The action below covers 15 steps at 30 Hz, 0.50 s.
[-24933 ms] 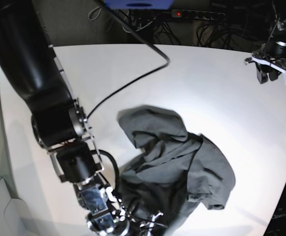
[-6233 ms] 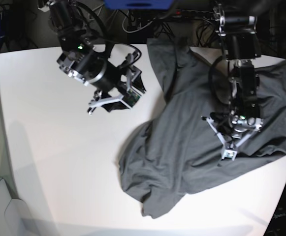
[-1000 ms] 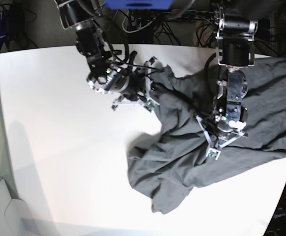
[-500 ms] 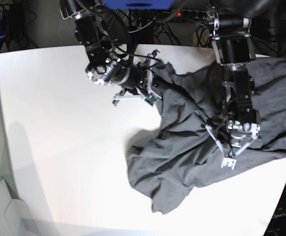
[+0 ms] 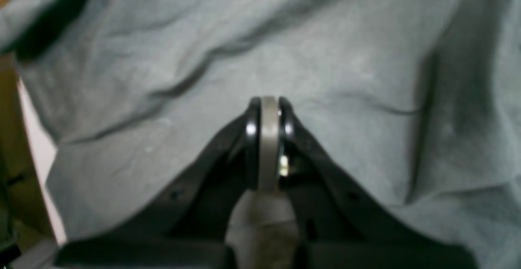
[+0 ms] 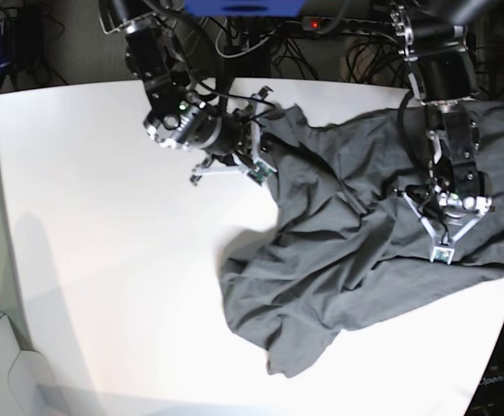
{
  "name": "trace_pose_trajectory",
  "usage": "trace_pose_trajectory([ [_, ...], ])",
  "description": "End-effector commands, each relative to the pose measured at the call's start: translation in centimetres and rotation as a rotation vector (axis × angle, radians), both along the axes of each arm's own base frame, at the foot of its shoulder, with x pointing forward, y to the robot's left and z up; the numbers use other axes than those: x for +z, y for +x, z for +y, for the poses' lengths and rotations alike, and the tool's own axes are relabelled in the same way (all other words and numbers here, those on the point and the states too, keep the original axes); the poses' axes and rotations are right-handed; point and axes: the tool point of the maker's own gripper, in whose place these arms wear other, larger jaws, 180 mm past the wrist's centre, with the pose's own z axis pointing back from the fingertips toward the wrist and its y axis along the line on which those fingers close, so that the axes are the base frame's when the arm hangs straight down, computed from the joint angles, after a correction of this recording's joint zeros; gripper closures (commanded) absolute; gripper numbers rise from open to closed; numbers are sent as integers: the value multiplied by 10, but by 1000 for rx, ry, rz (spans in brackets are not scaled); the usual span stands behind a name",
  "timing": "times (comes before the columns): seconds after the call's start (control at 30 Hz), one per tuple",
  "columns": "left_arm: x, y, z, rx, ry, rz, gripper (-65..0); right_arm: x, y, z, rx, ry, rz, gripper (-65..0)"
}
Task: Layout the t-shirt on the table in an organized manner, then fold the t-shirt properly
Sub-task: 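Reach the right gripper down onto the shirt's middle fabric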
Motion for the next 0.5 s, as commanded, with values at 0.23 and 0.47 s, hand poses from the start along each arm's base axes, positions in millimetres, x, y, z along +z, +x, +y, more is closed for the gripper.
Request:
trace_pose_trajectory([
  [0.23,-4,0,28,17,40,6,-5,49,21,2,-2,55,-151,-235],
  [0.47,-6,1,27,12,36,-3,-5,87,50,1,0,67,-274,-302],
])
